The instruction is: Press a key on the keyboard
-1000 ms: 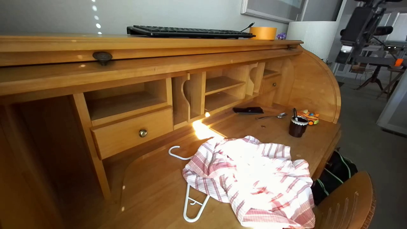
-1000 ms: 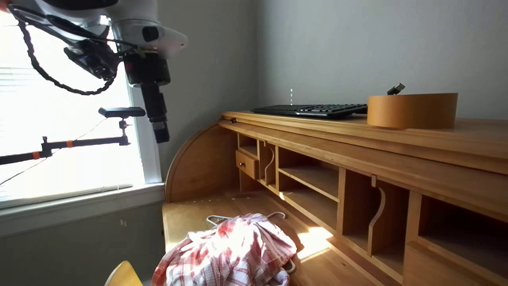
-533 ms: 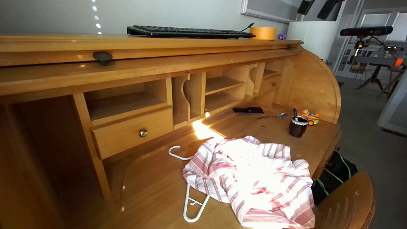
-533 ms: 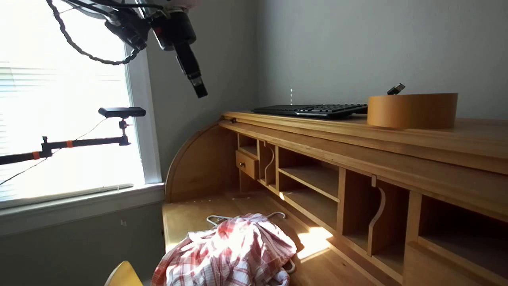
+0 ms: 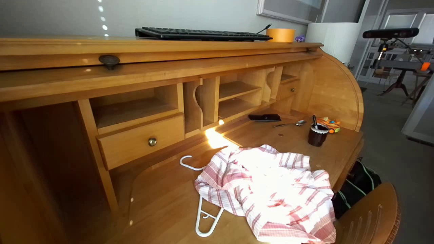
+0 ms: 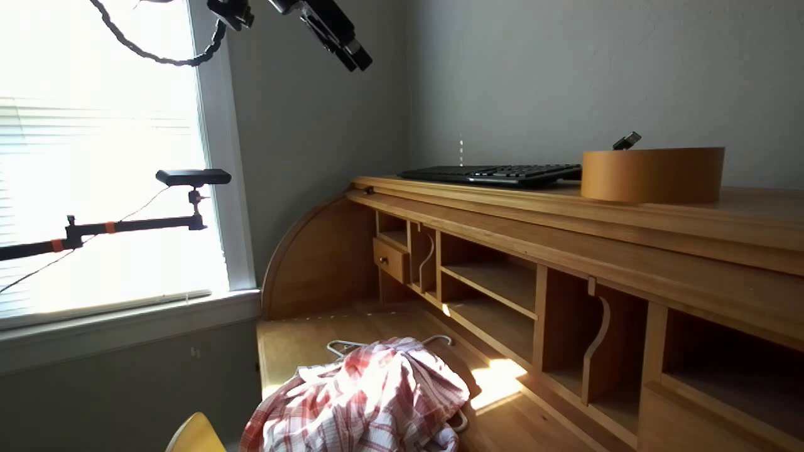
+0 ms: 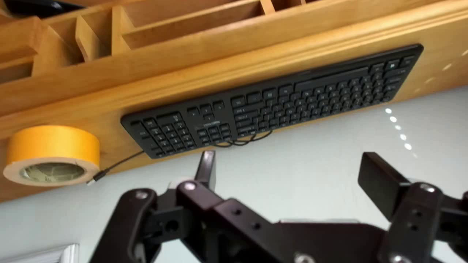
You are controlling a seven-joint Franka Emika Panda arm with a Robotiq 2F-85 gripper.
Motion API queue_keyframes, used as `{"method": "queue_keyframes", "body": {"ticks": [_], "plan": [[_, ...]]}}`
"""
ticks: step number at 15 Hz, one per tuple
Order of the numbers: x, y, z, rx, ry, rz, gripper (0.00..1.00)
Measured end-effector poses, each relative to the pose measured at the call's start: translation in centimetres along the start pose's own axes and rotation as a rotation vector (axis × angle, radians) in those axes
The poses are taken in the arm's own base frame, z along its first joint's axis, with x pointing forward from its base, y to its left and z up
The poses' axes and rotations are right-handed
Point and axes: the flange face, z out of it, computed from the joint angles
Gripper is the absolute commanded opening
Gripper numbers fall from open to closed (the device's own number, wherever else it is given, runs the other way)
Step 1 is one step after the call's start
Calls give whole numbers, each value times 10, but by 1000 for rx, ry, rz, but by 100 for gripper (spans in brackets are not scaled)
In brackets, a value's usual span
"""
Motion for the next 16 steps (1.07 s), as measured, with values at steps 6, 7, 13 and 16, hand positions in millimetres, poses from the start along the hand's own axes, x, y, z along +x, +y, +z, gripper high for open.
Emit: {"method": "queue_keyframes", "body": {"ticks": [6, 7, 13, 16], "plan": [[13, -6, 0, 16, 56, -71, 100], [16, -7, 1, 4, 33, -85, 100], [45, -29, 24, -45, -84, -178, 51], [58, -41, 51, -73, -128, -205, 27]]}}
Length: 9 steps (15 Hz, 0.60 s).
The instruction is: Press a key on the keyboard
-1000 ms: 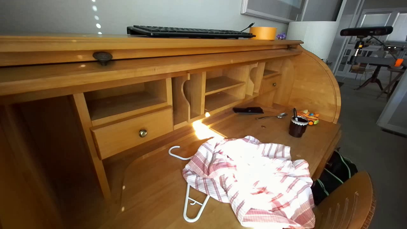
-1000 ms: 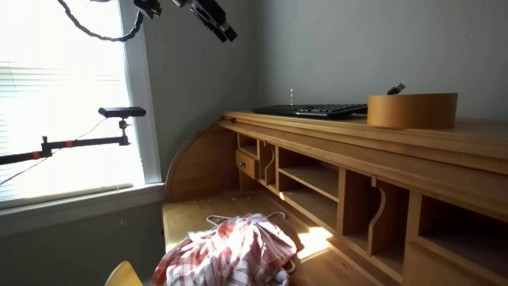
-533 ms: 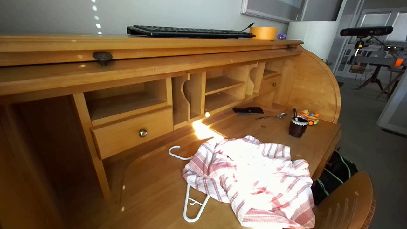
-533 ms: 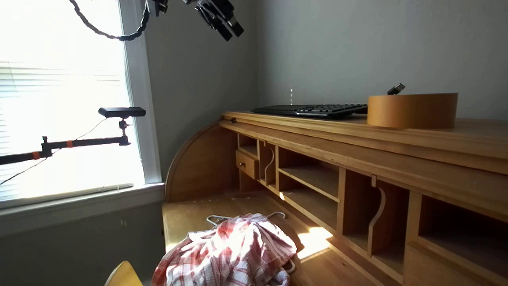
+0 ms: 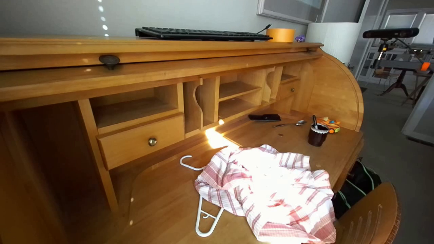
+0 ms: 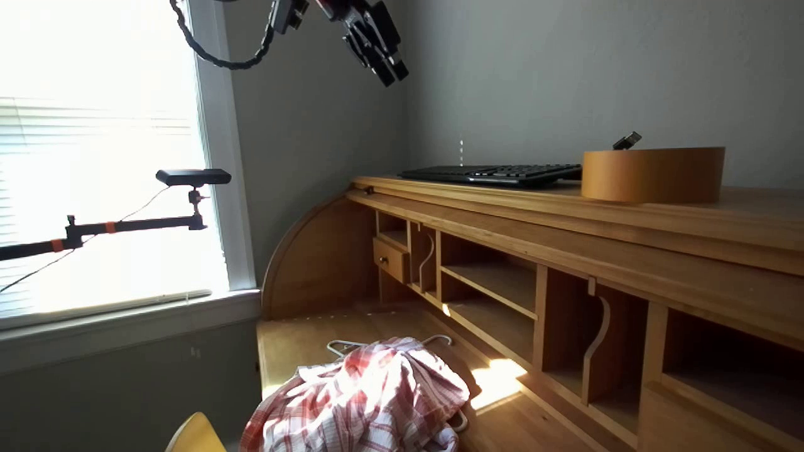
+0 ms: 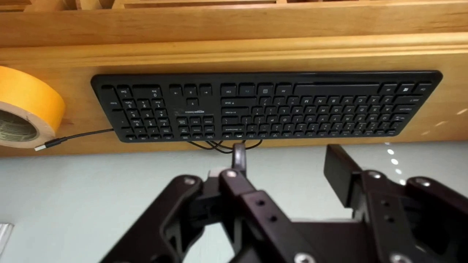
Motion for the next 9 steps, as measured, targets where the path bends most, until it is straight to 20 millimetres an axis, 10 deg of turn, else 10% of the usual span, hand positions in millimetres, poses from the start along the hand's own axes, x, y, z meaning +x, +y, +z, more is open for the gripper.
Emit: {"method": "queue_keyframes", "body": {"ticks": [4, 9], "plan": [[27, -1, 34, -12, 1, 1, 0], [43, 10, 80, -32, -23, 18, 1]]}}
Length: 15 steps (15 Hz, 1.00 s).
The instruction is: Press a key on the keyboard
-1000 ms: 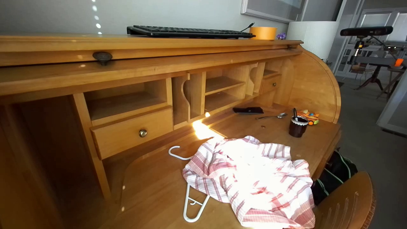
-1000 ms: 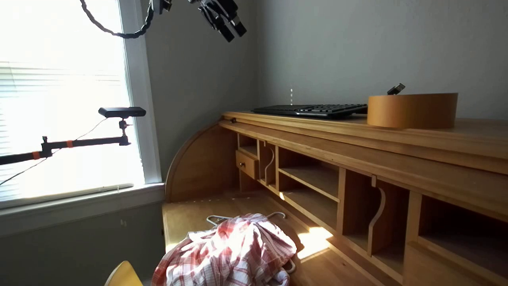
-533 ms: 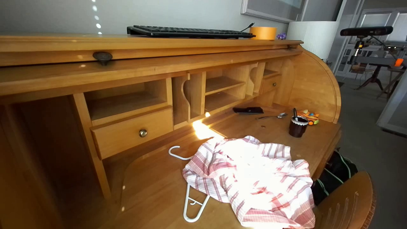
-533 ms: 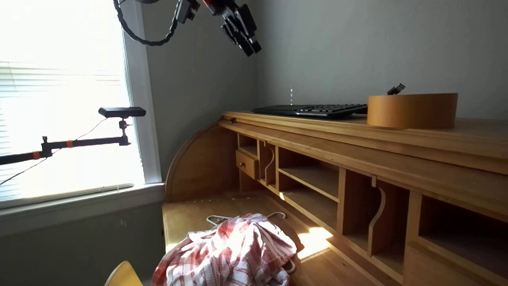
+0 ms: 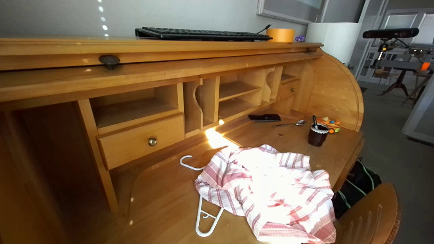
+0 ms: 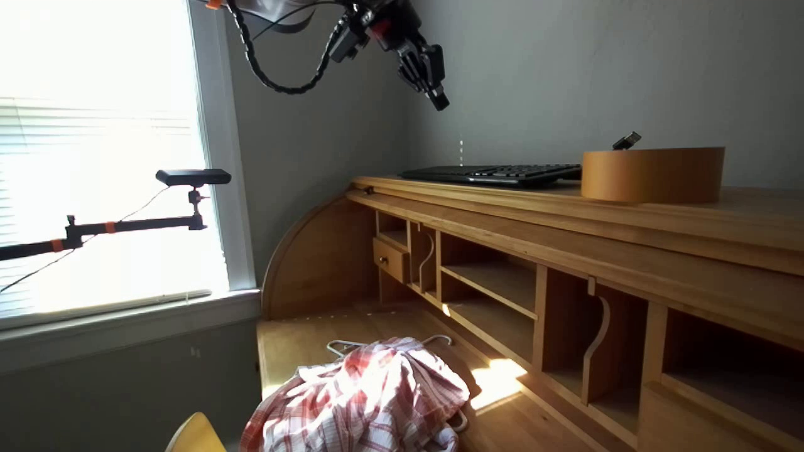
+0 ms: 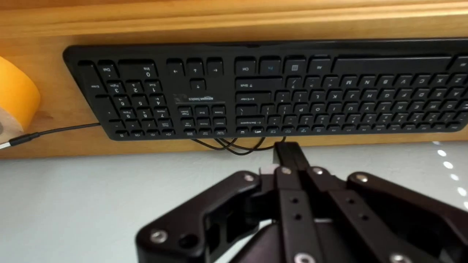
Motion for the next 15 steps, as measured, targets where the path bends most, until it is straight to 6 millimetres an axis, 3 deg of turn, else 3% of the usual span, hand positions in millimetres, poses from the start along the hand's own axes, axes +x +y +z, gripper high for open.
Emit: {"method": "queue_keyframes", "body": {"ticks": [3, 9, 15], "plan": [[3, 2, 18, -8, -12, 3, 1], [5, 0, 16, -3, -9, 9, 0], [3, -2, 39, -3, -17, 28, 0]]}}
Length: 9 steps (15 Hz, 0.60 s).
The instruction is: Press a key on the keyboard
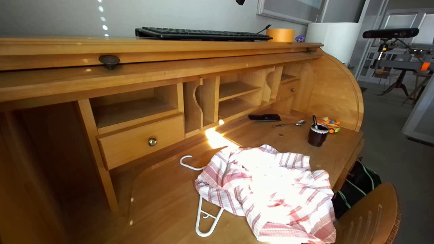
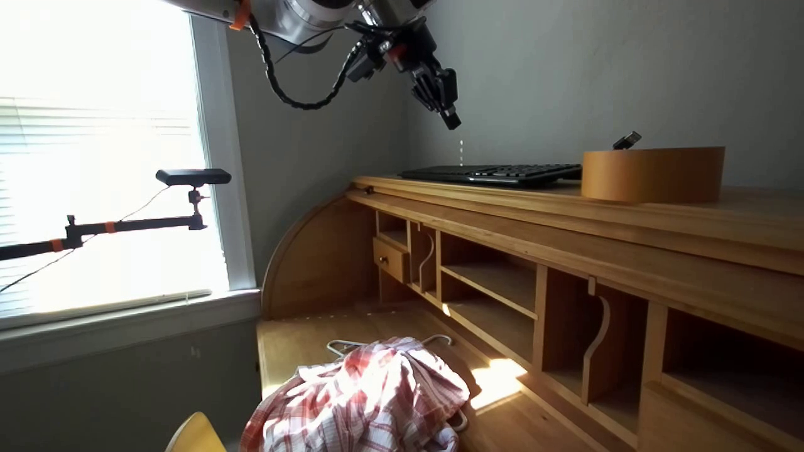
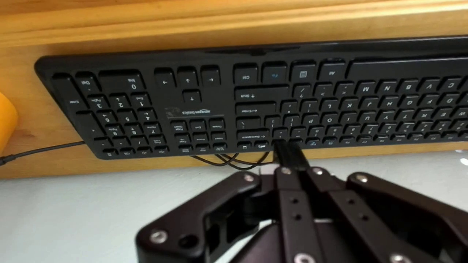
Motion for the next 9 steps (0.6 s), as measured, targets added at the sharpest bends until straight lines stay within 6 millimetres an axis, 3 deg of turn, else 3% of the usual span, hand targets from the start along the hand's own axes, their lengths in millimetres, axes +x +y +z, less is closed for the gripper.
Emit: {"method": "queue_keyframes", "body": {"ticks": [9], "plan": [[-2, -1, 46, 10, 39, 30, 0]]}}
